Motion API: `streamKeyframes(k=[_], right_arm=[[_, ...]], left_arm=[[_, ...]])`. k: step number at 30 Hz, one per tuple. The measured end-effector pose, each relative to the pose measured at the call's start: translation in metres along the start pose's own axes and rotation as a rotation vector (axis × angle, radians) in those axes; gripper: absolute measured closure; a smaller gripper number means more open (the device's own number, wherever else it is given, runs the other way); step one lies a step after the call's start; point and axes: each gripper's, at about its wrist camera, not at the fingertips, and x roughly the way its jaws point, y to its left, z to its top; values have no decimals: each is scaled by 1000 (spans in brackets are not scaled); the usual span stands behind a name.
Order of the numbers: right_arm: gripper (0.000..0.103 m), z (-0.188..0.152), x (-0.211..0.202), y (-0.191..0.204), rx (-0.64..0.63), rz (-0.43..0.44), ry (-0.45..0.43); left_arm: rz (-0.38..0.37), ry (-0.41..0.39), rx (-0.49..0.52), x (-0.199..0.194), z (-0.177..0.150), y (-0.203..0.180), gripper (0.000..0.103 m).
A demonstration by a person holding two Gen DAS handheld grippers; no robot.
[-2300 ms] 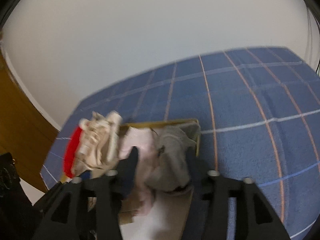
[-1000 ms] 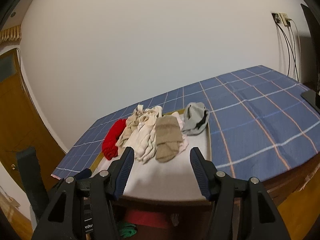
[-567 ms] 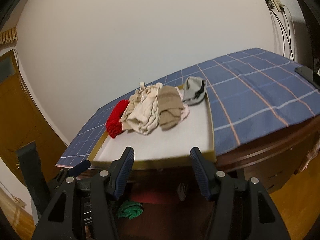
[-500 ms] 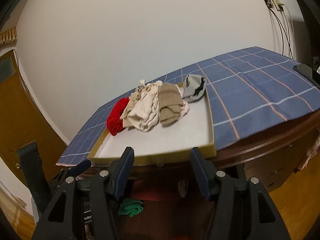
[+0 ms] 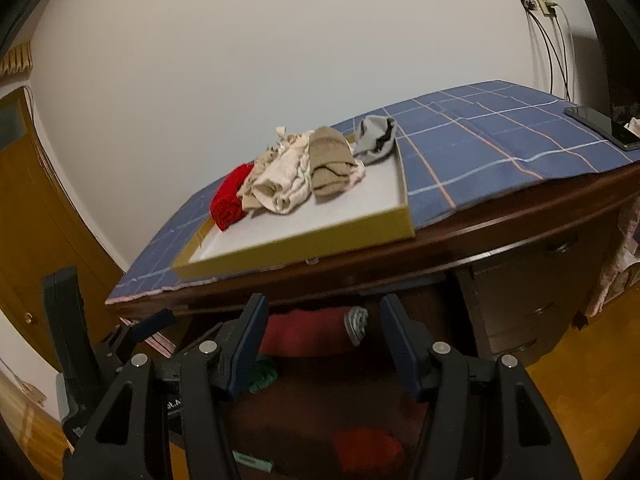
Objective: Take underwear out of drawer
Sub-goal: 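Move both tools back down toward the open drawer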
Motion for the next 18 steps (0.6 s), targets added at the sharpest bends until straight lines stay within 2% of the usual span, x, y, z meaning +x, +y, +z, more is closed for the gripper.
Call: streamKeyframes(k=[8,18], right_arm=[[42,-20,-5,0,-4,-12,29],[42,-29,0,-5,-5,-25,72]], left_arm=[[3,32,17,-3,-20,-1,0],[24,85,-3,7,-35,12,0]])
